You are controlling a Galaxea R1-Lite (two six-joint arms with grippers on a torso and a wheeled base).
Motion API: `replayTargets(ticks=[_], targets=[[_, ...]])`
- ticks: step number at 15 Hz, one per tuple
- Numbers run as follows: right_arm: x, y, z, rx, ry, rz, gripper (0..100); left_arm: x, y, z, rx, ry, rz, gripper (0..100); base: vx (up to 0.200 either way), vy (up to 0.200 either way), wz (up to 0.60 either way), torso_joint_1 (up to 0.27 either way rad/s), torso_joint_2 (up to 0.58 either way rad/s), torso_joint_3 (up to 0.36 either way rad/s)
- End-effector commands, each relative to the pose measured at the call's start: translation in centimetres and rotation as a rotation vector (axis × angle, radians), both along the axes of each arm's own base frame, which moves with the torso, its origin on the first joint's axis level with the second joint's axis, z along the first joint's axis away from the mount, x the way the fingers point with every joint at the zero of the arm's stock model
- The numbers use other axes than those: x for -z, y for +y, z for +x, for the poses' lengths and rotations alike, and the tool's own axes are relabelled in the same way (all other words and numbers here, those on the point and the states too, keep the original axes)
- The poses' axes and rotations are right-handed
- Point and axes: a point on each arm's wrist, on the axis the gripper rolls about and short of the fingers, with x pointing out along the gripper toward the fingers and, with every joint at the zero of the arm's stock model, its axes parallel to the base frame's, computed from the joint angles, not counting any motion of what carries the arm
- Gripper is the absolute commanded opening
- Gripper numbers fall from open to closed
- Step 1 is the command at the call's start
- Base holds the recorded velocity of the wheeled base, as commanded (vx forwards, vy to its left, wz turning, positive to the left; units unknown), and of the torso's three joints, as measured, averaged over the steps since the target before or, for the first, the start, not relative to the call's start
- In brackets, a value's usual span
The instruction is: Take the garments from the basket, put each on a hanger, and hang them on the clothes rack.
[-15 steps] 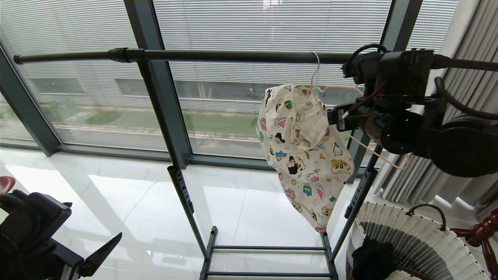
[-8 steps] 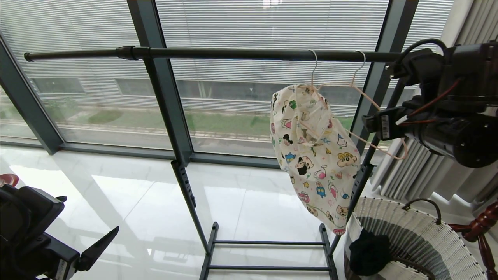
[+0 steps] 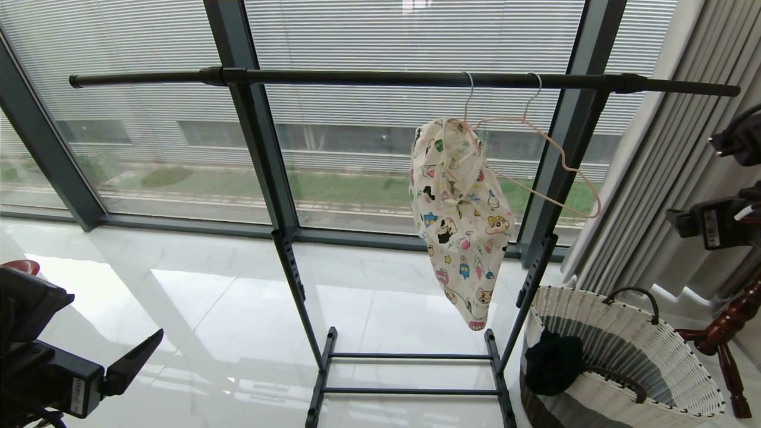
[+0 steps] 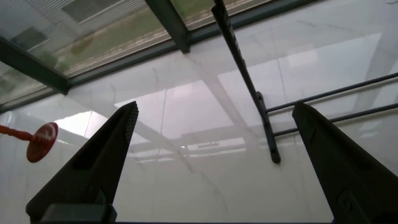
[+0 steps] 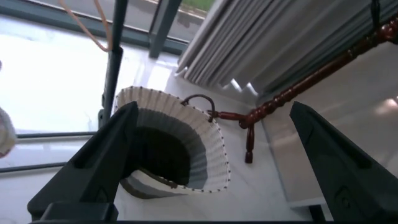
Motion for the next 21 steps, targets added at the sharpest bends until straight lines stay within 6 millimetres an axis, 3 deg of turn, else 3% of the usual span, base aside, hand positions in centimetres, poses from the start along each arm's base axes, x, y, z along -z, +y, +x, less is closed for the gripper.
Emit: replayTargets(ticks=[1, 7, 19, 21], targets=[[0.4, -1.8, -1.9, 0.053, -0.01, 0.003, 100, -0.3, 0.4, 0.0, -0.045, -0.013, 0.004, 100, 0.0, 0.0, 0.0, -0.012, 0.05, 0.022], [2.0, -1.9, -2.7, 0.055, 0.042, -0.014, 100, -0.4, 1.5, -0.2, -0.173, -0.015, 0.014, 100, 0.0, 0.0, 0.0, -0.181, 0.42, 0.23], [3.4, -2.0, -2.9, 0.034, 0.099, -0.065, 100, -0.7, 1.4, -0.6, -0.174, -0.045, 0.021, 100, 0.0, 0.0, 0.0, -0.183, 0.47, 0.286], [3.7, -2.0, -3.0, 0.033, 0.108, -0.07, 100, -0.7, 1.4, -0.7, -0.17, -0.043, 0.025, 100, 0.2, -0.2, 0.0, -0.124, 0.38, 0.246]])
